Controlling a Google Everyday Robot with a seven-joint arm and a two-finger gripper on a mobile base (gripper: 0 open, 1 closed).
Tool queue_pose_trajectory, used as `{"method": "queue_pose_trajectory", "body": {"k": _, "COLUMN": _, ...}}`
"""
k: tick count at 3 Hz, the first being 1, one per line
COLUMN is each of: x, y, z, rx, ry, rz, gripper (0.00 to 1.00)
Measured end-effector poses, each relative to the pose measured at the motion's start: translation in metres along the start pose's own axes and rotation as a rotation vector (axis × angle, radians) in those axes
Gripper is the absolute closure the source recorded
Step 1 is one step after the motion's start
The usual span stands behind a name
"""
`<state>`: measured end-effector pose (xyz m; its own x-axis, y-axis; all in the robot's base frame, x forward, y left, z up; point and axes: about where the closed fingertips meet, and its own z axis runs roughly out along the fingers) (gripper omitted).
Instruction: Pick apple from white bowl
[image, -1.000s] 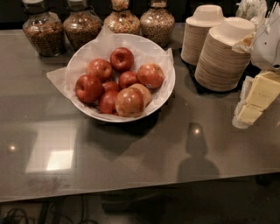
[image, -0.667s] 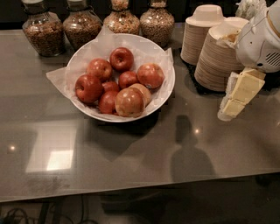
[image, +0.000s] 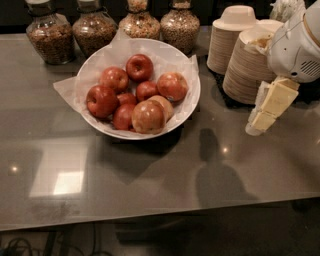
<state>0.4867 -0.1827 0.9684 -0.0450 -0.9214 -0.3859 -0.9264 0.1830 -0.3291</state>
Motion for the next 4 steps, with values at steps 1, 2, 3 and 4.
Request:
{"method": "queue_pose_trajectory", "body": {"k": 1, "x": -0.015, "y": -0.016, "z": 0.022, "rx": -0.018, "ry": -0.062, "rz": -0.054, "gripper": 0.0}}
{"method": "queue_pose_trajectory", "body": {"k": 2, "x": -0.035, "y": -0.03, "z": 0.041, "rx": -0.037, "ry": -0.112, "rz": -0.121, "gripper": 0.0}}
{"method": "queue_pose_trajectory", "body": {"k": 3, "x": -0.044, "y": -0.038, "z": 0.054, "rx": -0.037, "ry": -0.145, "rz": -0.161, "gripper": 0.0}}
{"method": "queue_pose_trajectory", "body": {"k": 4, "x": -0.05, "y": -0.043, "z": 0.06, "rx": -0.03, "ry": -0.164, "rz": -0.182, "gripper": 0.1}}
